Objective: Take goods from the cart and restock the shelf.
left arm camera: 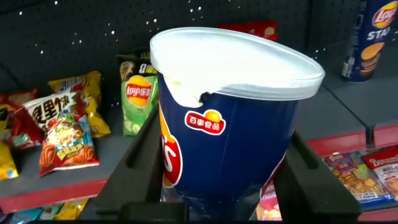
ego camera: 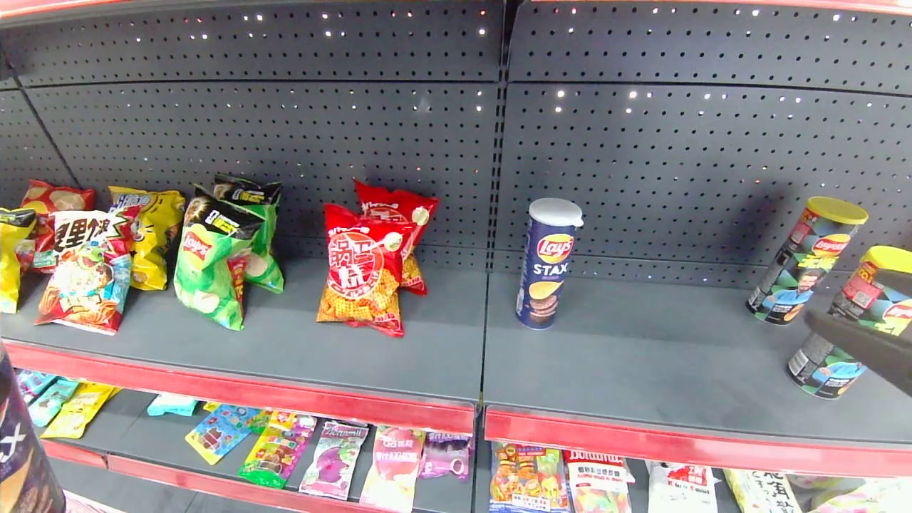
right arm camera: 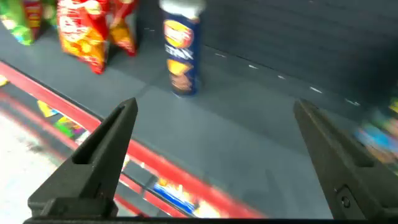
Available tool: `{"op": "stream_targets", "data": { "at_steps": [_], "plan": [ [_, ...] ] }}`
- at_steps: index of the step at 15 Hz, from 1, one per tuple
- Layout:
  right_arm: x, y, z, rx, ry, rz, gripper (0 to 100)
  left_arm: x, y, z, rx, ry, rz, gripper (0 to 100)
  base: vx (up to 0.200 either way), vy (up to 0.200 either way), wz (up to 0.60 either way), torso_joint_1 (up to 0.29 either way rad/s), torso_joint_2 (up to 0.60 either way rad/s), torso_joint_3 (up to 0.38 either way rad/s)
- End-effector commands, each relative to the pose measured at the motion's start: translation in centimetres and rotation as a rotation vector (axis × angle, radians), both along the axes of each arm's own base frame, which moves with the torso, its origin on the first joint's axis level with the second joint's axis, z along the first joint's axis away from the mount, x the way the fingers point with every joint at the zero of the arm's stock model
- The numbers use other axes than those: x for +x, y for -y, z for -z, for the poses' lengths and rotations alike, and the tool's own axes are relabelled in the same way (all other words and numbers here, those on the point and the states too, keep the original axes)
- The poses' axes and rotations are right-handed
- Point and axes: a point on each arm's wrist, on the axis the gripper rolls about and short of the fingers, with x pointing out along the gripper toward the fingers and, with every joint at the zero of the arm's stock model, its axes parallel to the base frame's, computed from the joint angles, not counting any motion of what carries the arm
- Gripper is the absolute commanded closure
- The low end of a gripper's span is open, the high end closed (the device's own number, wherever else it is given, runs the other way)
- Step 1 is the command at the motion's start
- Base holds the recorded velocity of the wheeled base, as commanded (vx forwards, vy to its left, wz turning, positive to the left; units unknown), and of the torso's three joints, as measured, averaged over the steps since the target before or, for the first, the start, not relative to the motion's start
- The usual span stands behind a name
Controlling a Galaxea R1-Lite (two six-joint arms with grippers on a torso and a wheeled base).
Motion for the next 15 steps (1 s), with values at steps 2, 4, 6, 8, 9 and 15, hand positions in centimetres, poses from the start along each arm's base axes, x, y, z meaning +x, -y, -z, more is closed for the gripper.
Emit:
{"op": "stream_targets", "data": {
  "at_steps": [2,4,6,8,9,15],
  "plan": [
    [8.4,-4.3,2.7,-0.025,-0.168,-0.114,0,0.2,0.1,-0.5,0.003,0.005,0.030,100,0.000,0.000,0.00,0.000,0.00,0.000],
    [10.0,-5.6,4.3,-0.036,-0.241,-0.141,0,0.5,0.1,-0.6,0.018,-0.005,0.051,100,0.000,0.000,0.00,0.000,0.00,0.000],
    [11.7,-6.6,5.0,-0.021,-0.232,-0.148,0,0.6,0.2,-0.4,0.020,-0.013,0.052,100,0.000,0.000,0.00,0.000,0.00,0.000],
    [13.2,-7.4,6.0,-0.019,-0.217,-0.155,0,0.6,0.2,-0.4,0.020,-0.013,0.052,100,0.000,0.000,0.00,0.000,0.00,0.000],
    [14.4,-7.9,7.0,-0.023,-0.216,-0.153,0,0.7,0.2,-0.5,0.020,-0.015,0.052,100,0.000,0.000,0.00,0.000,0.00,0.000],
    [18.2,-10.6,7.2,-0.012,-0.174,-0.172,0,0.8,0.2,-0.4,0.020,-0.024,0.049,100,0.000,0.000,0.00,0.000,0.00,0.000]
  ]
}}
